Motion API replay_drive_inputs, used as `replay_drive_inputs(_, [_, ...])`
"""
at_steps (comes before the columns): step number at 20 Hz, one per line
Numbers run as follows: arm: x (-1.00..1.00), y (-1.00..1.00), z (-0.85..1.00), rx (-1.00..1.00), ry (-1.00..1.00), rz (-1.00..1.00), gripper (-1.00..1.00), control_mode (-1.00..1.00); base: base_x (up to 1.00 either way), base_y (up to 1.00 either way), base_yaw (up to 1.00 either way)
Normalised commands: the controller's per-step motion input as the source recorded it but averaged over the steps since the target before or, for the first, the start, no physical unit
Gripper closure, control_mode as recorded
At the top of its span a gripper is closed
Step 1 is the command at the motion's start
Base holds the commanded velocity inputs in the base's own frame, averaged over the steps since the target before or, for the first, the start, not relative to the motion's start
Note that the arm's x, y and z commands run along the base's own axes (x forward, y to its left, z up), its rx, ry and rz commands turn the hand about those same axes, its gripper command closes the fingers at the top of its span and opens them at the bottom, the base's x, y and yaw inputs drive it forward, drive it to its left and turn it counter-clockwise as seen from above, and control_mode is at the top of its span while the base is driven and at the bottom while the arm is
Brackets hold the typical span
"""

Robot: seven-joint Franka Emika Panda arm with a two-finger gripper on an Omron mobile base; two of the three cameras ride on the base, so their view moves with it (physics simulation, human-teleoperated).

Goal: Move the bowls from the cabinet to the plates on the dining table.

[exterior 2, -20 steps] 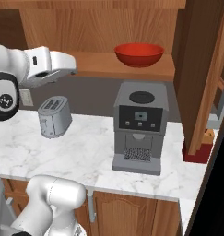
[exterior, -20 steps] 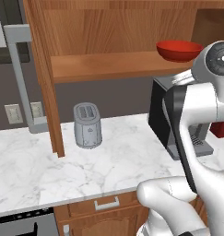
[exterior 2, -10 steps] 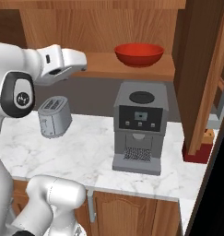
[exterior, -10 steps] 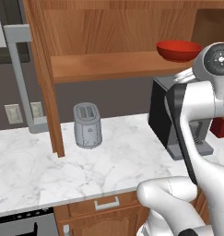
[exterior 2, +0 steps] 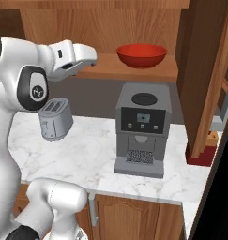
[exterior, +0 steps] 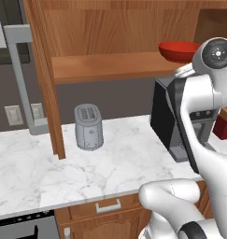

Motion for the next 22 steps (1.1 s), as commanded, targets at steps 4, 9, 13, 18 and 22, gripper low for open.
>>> replay_drive_inputs(4, [0.33,-0.05,0.02,0.0,0.0,0.0,-1.0,-1.0,0.0,0.0,0.0])
replay_drive_inputs(9, [0.37,-0.08,0.0,0.0,0.0,0.01,-1.0,-1.0,0.0,0.0,0.0])
replay_drive_inputs(13, [0.37,-0.09,0.0,0.0,0.0,0.01,-1.0,-1.0,0.0,0.0,0.0])
replay_drive_inputs(18, [0.43,-0.08,-0.03,0.0,0.02,0.02,-1.0,-1.0,0.0,0.0,0.0])
replay_drive_inputs(22, [0.43,-0.12,-0.02,0.0,0.02,0.04,-1.0,-1.0,0.0,0.0,0.0])
